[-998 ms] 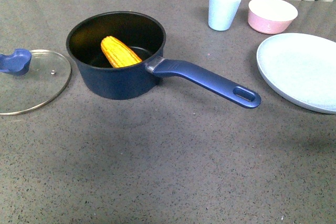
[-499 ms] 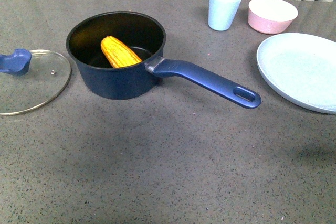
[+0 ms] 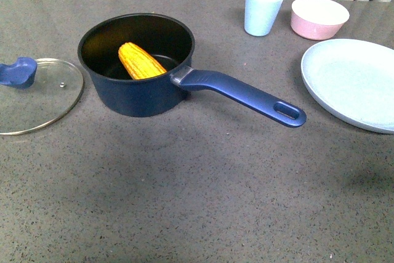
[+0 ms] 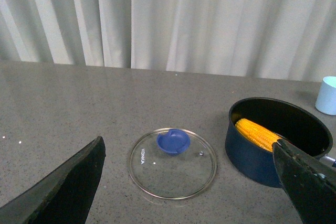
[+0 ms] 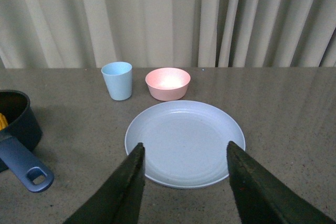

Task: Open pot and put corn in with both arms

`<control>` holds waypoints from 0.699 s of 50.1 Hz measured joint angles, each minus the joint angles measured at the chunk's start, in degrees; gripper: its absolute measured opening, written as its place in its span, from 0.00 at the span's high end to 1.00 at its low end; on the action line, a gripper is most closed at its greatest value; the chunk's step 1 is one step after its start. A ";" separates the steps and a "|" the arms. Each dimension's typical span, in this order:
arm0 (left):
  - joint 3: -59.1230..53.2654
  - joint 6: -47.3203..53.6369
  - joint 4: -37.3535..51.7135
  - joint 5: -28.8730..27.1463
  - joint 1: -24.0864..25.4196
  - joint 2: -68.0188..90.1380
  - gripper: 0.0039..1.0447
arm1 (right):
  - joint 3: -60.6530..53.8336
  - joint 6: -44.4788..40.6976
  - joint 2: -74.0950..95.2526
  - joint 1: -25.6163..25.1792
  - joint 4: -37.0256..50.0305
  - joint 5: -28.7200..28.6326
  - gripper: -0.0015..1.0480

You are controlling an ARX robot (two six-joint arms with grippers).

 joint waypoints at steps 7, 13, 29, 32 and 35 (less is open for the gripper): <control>0.00 0.00 0.00 0.00 0.00 0.00 0.08 | 0.00 0.00 0.00 0.00 0.00 0.00 0.33; 0.00 0.00 0.00 0.00 0.00 0.00 0.08 | 0.00 0.00 0.00 0.00 0.00 0.00 0.17; 0.00 0.00 0.00 0.00 0.00 0.00 0.08 | 0.00 0.00 0.00 0.00 0.02 0.00 0.09; 0.00 0.00 0.00 0.00 0.00 0.00 0.08 | 0.00 0.00 0.00 0.00 0.02 0.00 0.09; 0.00 0.00 0.00 0.00 0.00 0.00 0.08 | 0.00 0.00 0.00 0.00 0.00 0.00 0.09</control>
